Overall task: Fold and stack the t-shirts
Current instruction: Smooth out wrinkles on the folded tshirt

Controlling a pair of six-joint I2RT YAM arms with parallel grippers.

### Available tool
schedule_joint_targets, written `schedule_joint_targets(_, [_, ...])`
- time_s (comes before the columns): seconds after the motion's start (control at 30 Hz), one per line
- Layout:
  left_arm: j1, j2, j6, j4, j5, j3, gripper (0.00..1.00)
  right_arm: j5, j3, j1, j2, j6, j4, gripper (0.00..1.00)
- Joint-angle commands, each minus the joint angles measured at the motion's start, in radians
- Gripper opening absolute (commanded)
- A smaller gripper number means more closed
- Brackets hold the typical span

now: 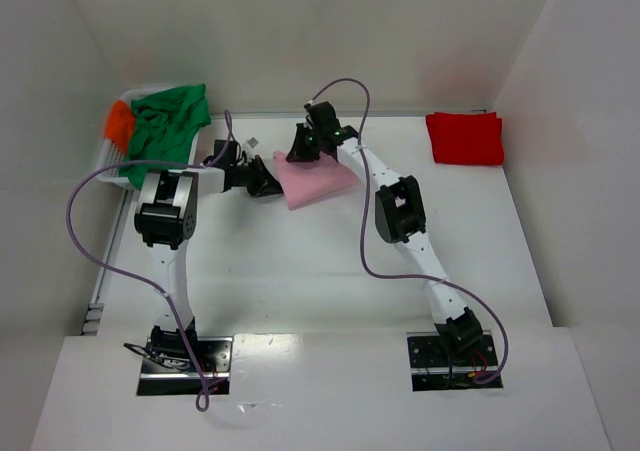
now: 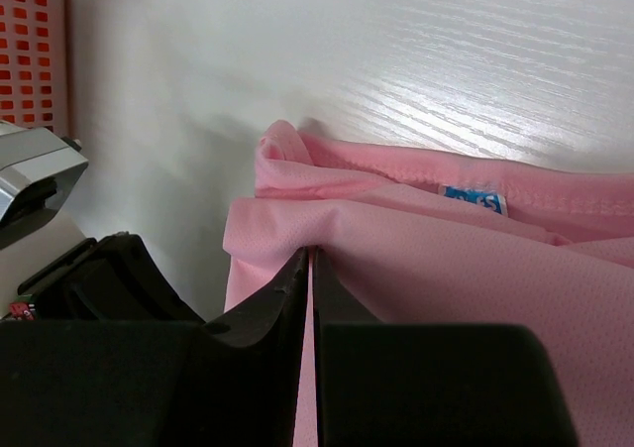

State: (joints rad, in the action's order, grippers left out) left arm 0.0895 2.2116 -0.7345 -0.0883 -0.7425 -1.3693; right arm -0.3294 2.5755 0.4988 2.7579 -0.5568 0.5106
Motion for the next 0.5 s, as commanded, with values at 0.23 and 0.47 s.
schedule_joint_targets(0.23, [0.004,-0.061,0.03,0.042,-0.076,0.047,0.0,0.029,0.087,0.011,0.04,0.0,0.005,0.05])
schedule_joint_targets(0.47, [0.004,-0.096,0.053,0.093,-0.136,0.095,0.0,0.029,0.097,0.011,0.06,0.0,0.014,0.04])
